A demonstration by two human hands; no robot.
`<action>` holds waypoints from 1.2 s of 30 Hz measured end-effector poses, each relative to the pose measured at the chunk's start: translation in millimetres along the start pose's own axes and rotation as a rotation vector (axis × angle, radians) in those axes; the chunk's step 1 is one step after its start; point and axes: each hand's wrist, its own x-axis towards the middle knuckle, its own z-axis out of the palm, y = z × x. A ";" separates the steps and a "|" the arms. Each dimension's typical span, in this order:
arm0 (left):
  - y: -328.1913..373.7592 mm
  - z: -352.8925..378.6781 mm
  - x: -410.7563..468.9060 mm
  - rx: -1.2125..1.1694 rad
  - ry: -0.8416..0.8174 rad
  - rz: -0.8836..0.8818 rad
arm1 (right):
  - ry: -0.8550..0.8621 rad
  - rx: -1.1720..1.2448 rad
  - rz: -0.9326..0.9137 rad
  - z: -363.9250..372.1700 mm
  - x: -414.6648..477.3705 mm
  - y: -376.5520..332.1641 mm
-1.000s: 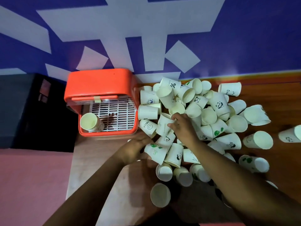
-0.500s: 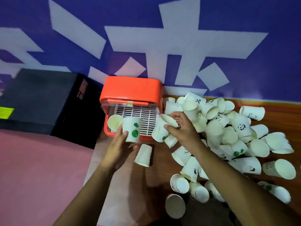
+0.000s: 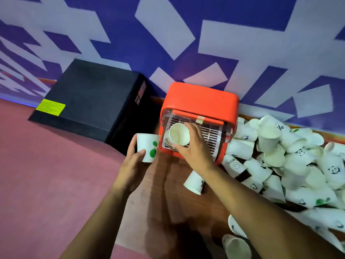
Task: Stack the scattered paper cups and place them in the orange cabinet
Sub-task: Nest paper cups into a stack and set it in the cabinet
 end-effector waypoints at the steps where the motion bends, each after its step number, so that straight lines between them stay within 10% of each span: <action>1: -0.3 -4.9 2.1 -0.007 0.007 -0.014 | 0.001 -0.044 0.006 7.9 2.0 1.3; 11: 12.1 -24.7 25.3 0.244 -0.020 0.007 | -0.182 -0.250 0.100 42.1 20.4 16.6; 21: 21.2 5.4 57.2 0.476 -0.237 0.113 | -0.139 0.543 0.364 2.1 19.3 -19.7; 36: 7.7 6.8 83.6 0.626 -0.214 0.238 | -0.088 0.212 0.287 14.0 12.1 3.0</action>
